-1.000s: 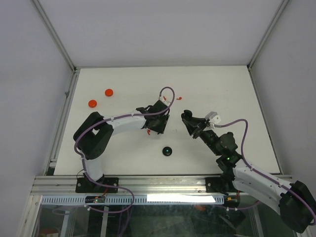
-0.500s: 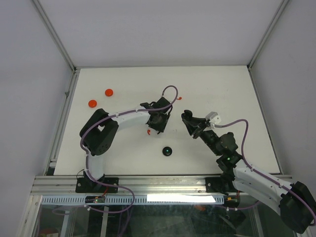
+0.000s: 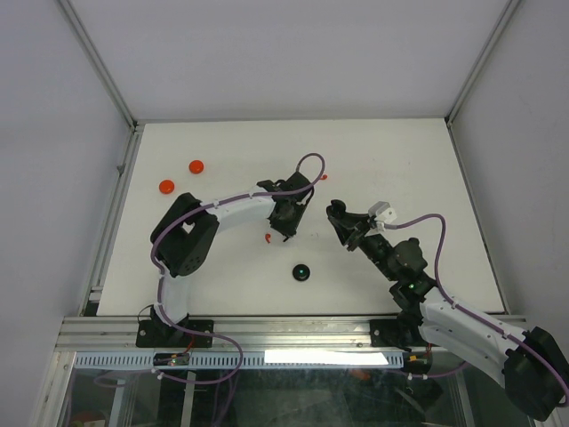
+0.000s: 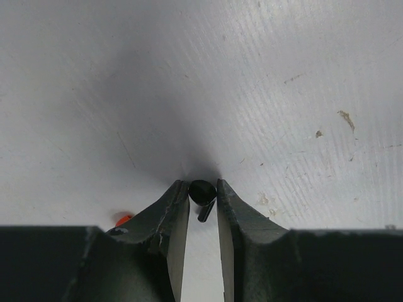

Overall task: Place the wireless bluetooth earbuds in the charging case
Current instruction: Pick up the earbud from the center of the board.

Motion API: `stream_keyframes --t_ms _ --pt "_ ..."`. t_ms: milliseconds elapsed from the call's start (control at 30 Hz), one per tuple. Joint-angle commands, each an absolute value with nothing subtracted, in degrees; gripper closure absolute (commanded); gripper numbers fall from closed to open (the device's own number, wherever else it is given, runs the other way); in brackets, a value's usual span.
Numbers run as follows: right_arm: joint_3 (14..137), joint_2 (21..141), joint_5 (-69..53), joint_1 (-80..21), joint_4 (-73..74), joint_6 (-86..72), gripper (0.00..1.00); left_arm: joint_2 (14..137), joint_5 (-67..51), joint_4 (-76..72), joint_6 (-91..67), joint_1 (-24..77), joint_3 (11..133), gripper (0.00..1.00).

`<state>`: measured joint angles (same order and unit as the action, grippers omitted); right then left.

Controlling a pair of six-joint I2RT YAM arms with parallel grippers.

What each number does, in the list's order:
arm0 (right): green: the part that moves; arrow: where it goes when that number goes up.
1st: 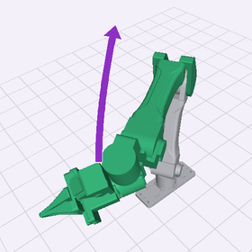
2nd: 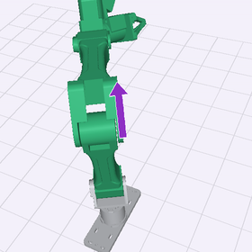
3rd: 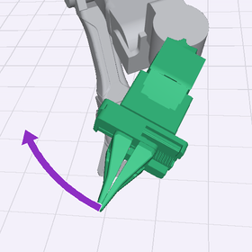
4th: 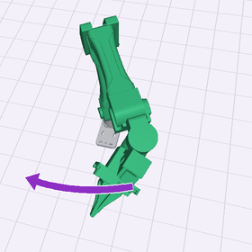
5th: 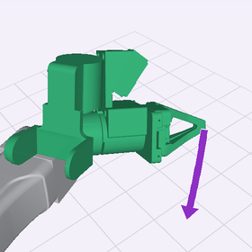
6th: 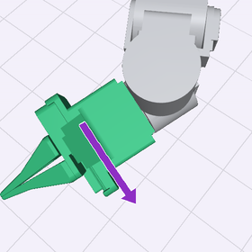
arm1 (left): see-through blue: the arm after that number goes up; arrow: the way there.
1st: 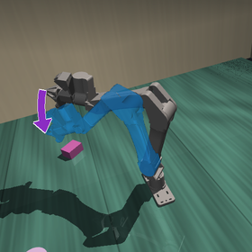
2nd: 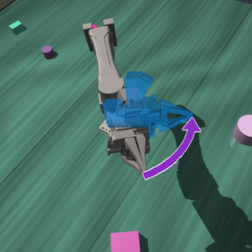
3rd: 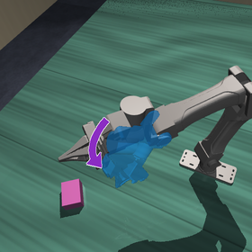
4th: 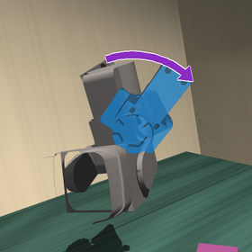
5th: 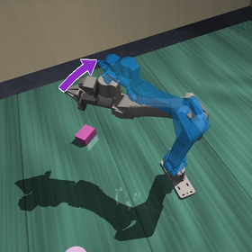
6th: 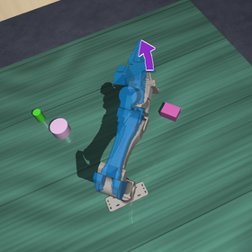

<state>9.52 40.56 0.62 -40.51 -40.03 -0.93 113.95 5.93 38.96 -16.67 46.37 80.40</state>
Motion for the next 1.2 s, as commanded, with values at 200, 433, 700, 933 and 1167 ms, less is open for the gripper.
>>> stream_keyframes --t_ms 200,433,700,933,1167 --pt "10.9 40.7 0.0 -40.8 -41.9 0.0 1.00 112.3 5.5 40.3 -16.2 46.0 81.7 0.84" --pt "11.3 43.6 -1.4 -40.8 -46.3 0.4 1.00 104.7 8.3 36.2 -17.4 45.2 79.8 0.89" --pt "12.4 48.8 -4.0 -40.8 -54.1 2.5 1.00 93.7 10.0 27.9 -19.3 44.6 75.2 0.89" --pt "14.7 54.1 -5.9 -40.8 -60.8 3.6 1.00 82.9 6.8 17.1 -18.5 44.6 69.6 0.89" --pt "17.3 57.7 -7.7 -40.8 -64.4 4.1 1.00 72.0 2.7 6.5 -18.7 44.6 64.2 0.89"
